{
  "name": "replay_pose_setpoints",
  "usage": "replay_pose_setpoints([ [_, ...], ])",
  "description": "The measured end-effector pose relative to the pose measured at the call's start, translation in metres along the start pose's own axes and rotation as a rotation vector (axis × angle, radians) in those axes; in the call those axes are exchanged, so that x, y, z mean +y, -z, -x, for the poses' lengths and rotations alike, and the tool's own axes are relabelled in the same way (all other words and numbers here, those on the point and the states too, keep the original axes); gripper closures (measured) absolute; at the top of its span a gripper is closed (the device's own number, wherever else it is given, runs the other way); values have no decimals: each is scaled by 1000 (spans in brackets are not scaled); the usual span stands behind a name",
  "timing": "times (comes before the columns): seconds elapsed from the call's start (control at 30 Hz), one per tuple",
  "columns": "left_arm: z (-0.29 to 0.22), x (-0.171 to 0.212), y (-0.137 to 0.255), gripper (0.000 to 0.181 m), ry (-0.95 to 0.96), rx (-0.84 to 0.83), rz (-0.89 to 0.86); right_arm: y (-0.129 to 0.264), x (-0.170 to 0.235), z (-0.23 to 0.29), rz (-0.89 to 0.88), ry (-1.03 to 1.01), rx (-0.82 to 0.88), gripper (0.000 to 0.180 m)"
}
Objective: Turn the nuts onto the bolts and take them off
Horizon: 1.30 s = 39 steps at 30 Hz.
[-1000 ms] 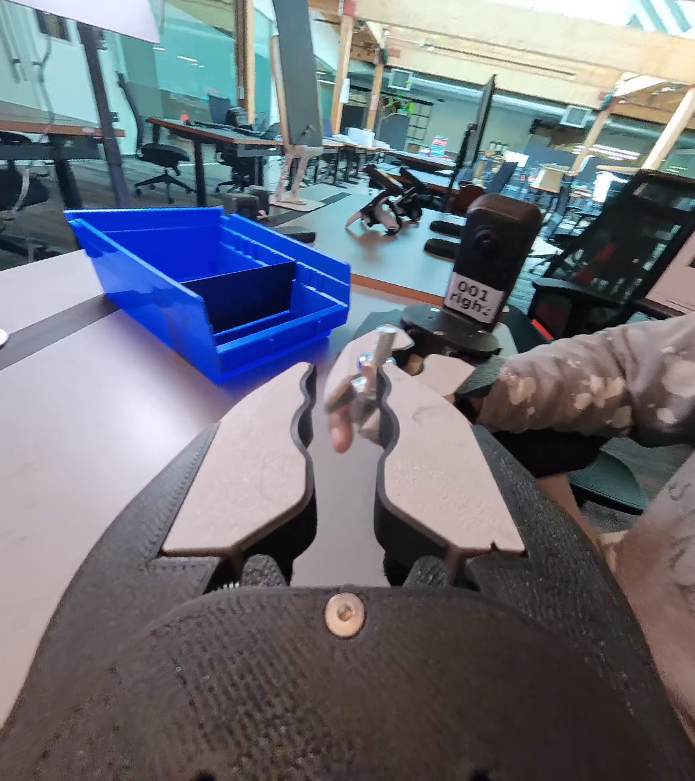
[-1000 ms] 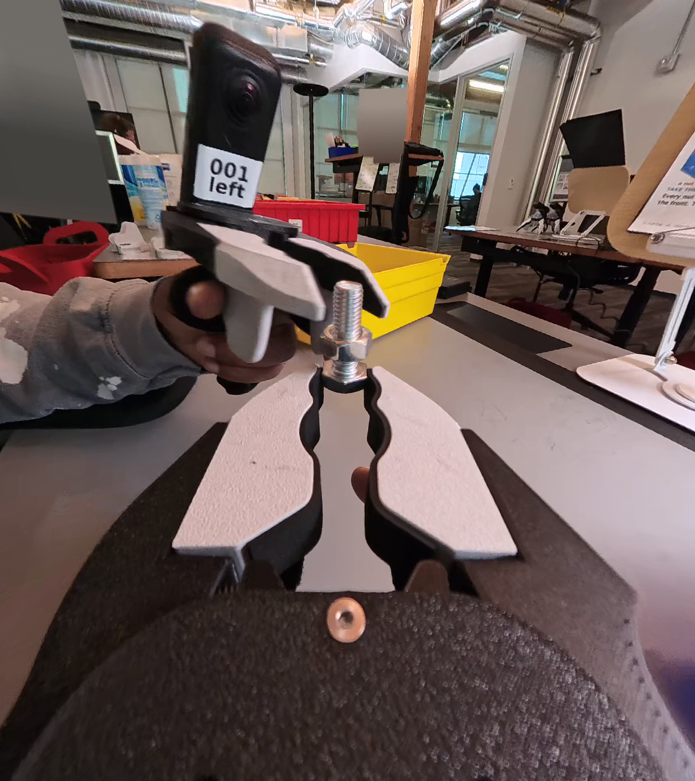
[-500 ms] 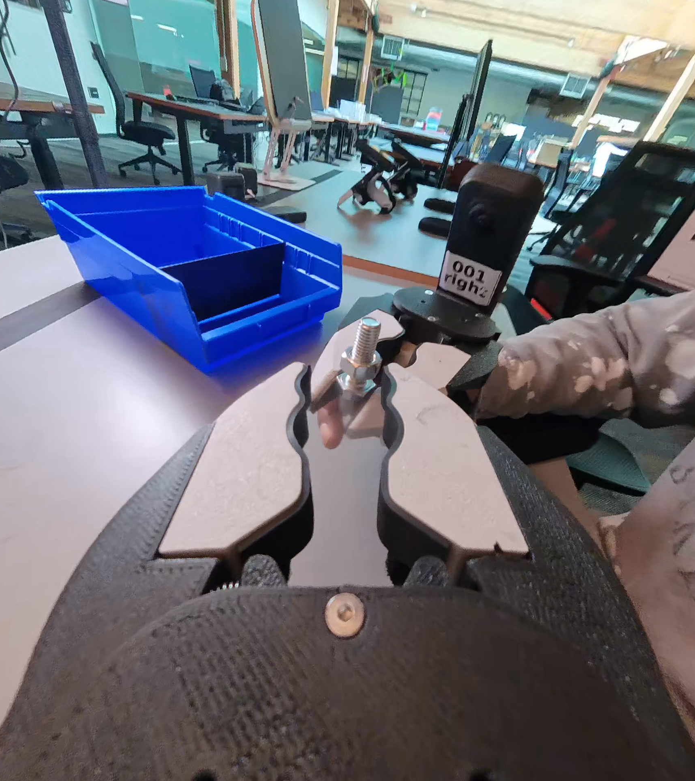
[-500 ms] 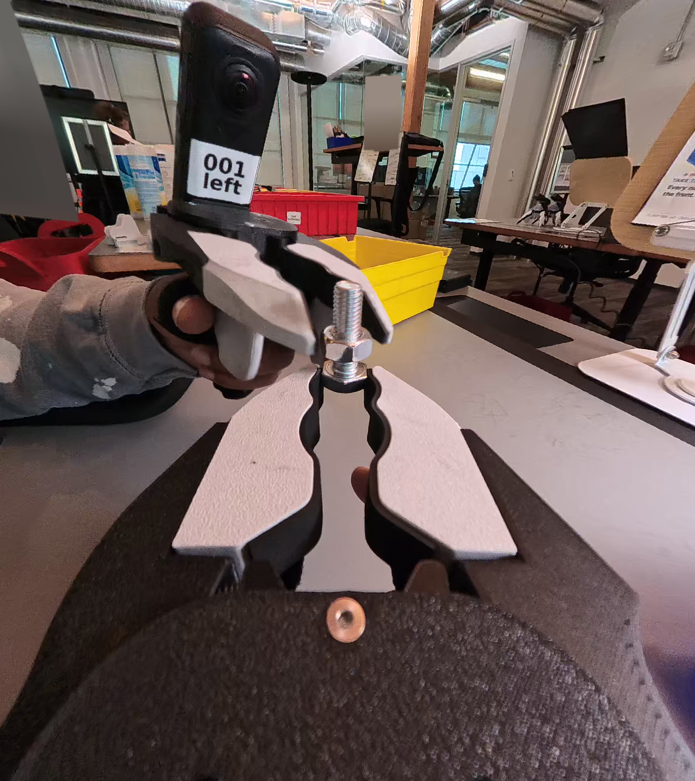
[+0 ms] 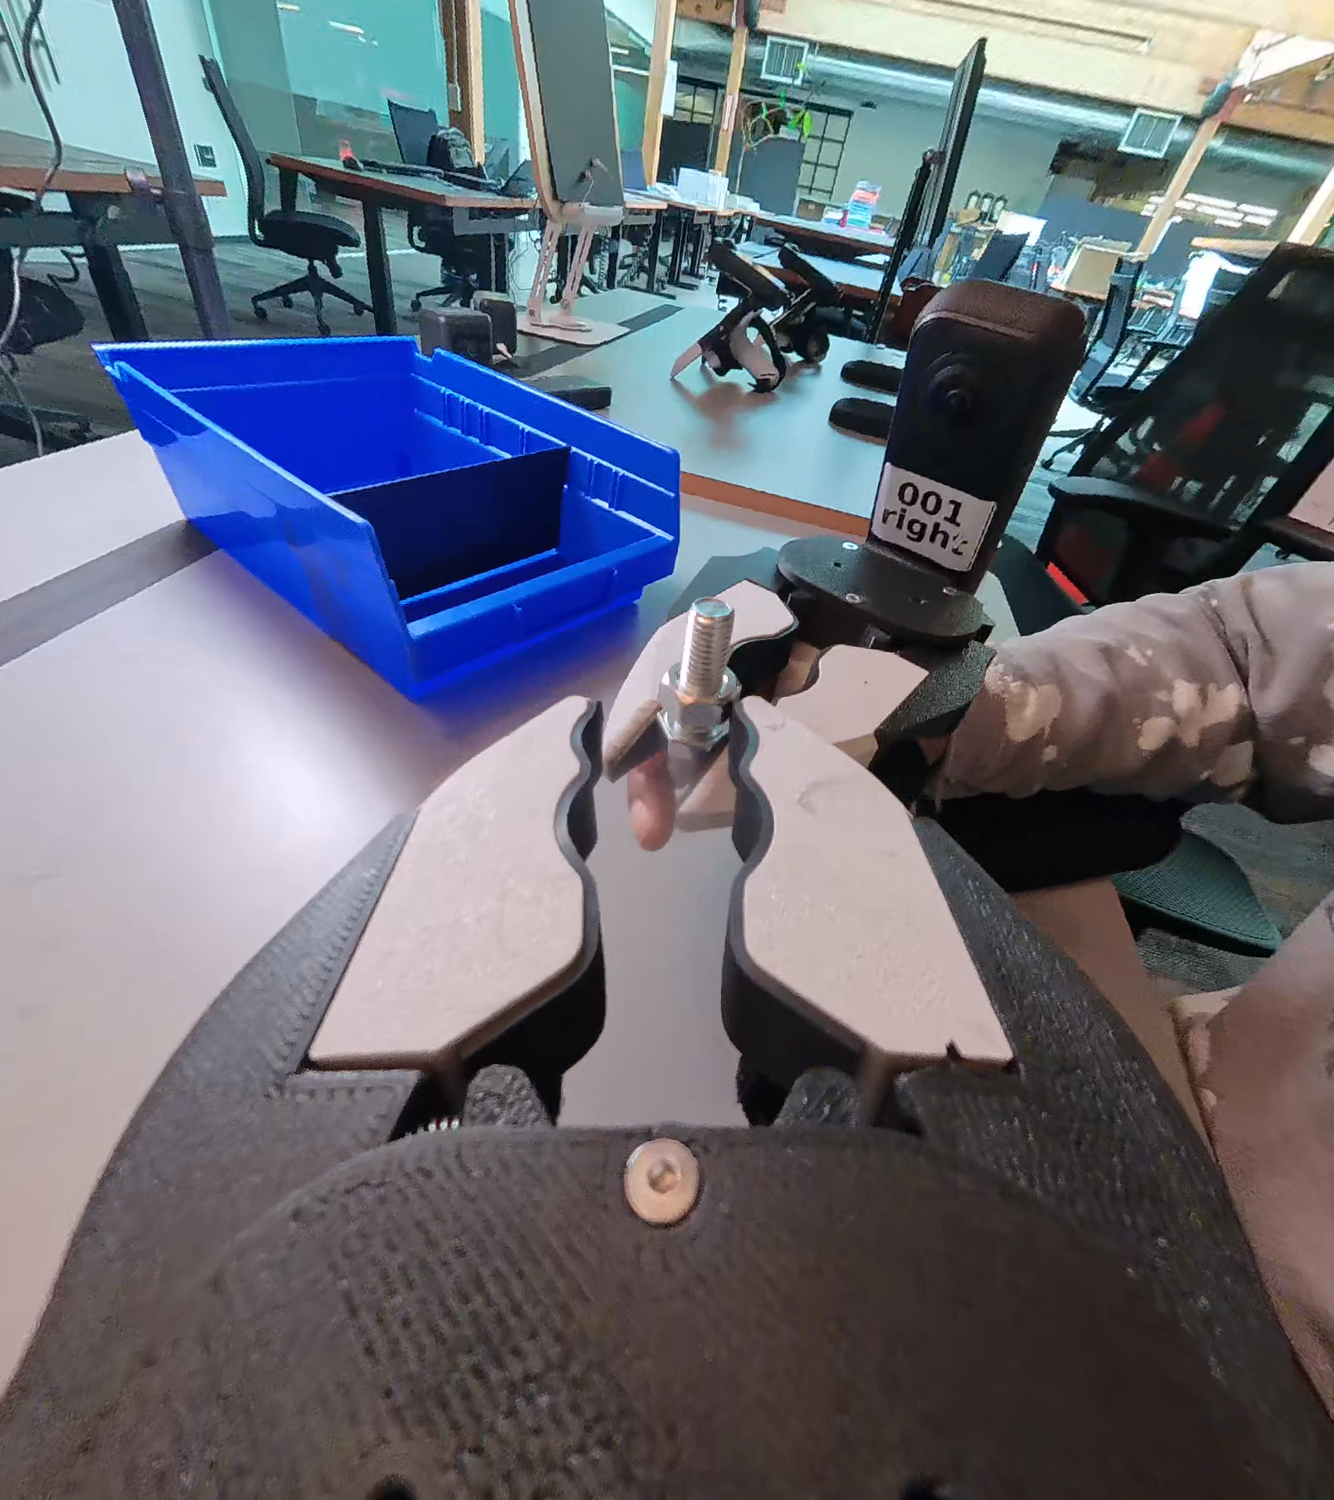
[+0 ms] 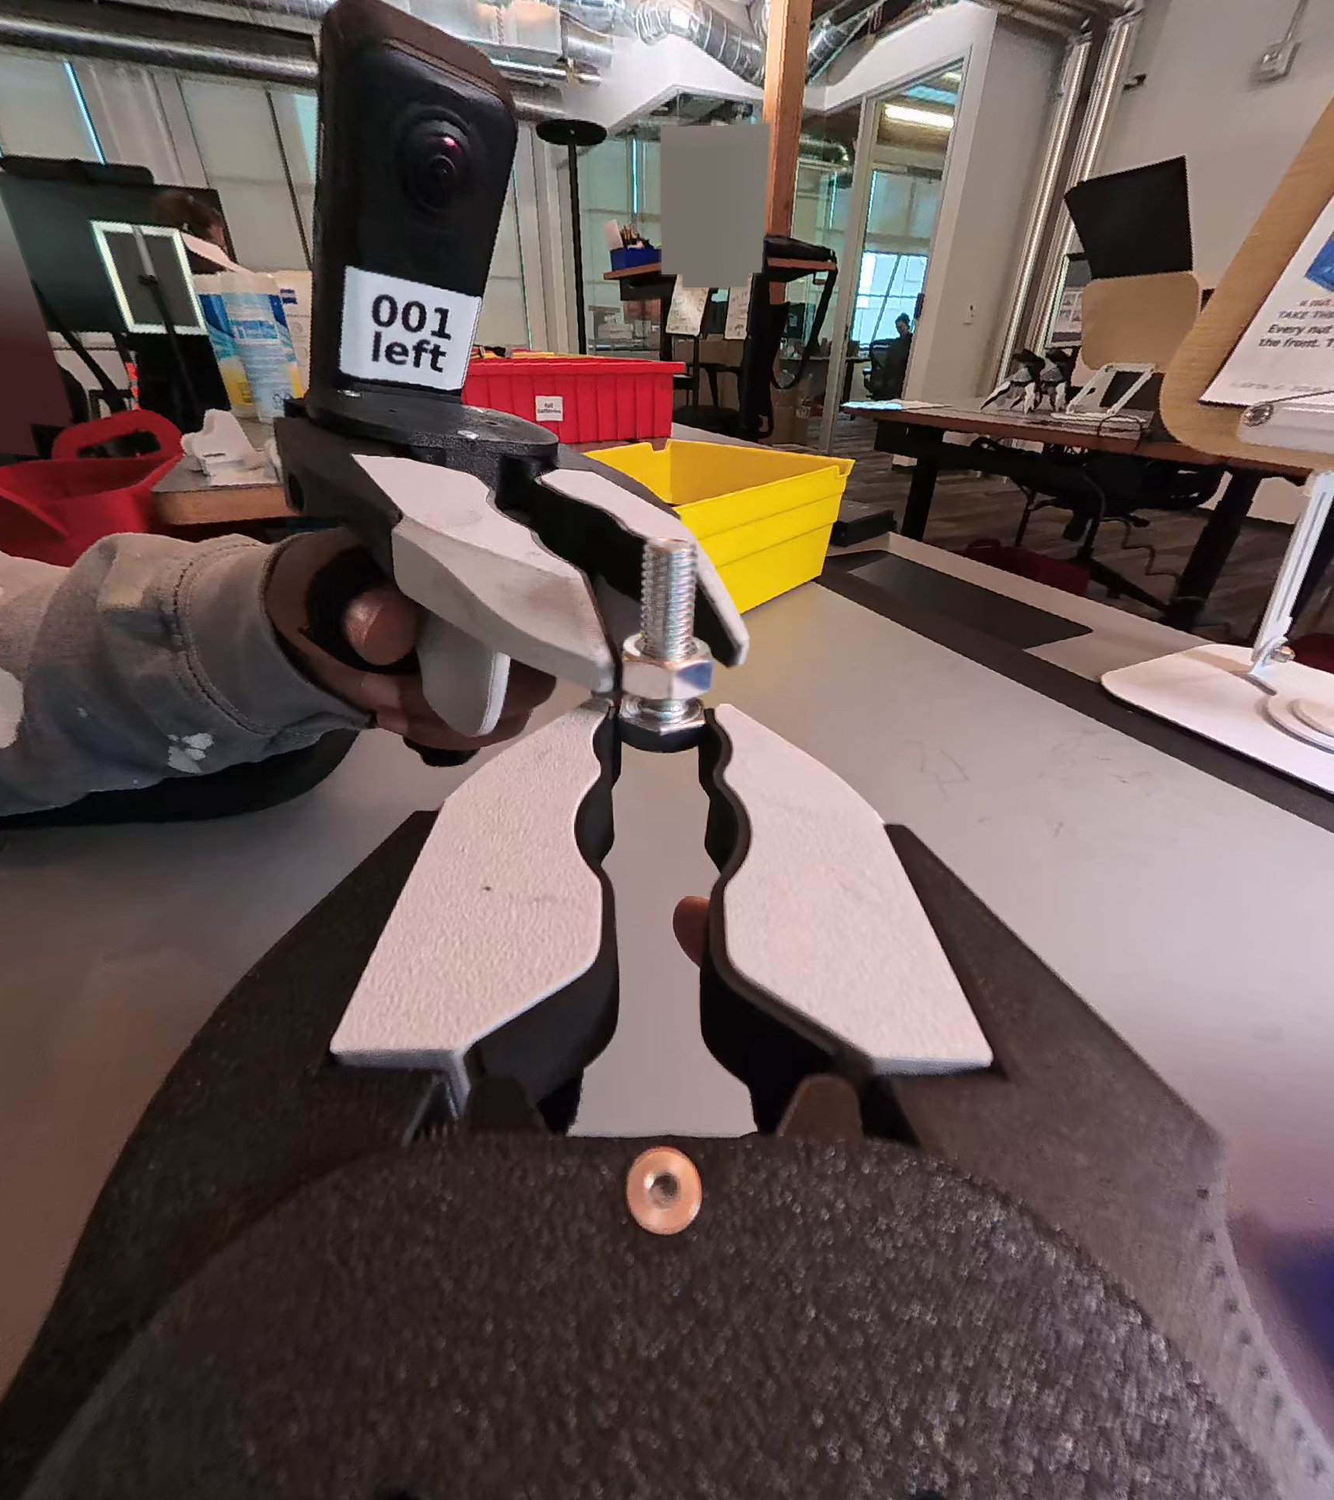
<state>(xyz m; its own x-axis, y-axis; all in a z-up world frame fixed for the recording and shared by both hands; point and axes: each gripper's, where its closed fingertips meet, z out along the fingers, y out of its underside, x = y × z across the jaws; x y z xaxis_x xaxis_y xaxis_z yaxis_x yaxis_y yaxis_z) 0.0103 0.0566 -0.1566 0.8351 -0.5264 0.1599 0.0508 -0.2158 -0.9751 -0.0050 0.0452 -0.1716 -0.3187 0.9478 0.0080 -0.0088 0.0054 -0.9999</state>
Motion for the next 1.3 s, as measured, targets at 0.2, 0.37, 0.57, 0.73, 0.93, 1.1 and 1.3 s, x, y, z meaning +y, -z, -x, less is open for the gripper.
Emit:
replay_pose_setpoints([
  [0.2, 37, -4, 17, 171, 126, -123, -44, 4, -6, -3, -27, -6, -5, 162],
  [0.37, 0, -4, 3, 152, 48, 30, -47, 0, 2, -3, 12, -10, 3, 162],
  [0.57, 34, 5, 9, 176, 28, -169, 21, 4, -3, -6, -15, -23, -2, 162],
  [0.73, 42, 3, 16, 170, 47, -179, -1, 4, 0, -11, 12, -12, 28, 162],
  [0.93, 71, -2, 31, 180, 16, -344, -107, 17, -8, -53, 48, -35, 189, 162],
  [1.1, 96, 3, 43, 180, 20, -457, -146, 50, -33, -129, 164, -77, 415, 161],
  [1.3, 109, 18, 44, 180, 9, -492, -103, 85, -35, -241, 503, -130, 609, 161],
])
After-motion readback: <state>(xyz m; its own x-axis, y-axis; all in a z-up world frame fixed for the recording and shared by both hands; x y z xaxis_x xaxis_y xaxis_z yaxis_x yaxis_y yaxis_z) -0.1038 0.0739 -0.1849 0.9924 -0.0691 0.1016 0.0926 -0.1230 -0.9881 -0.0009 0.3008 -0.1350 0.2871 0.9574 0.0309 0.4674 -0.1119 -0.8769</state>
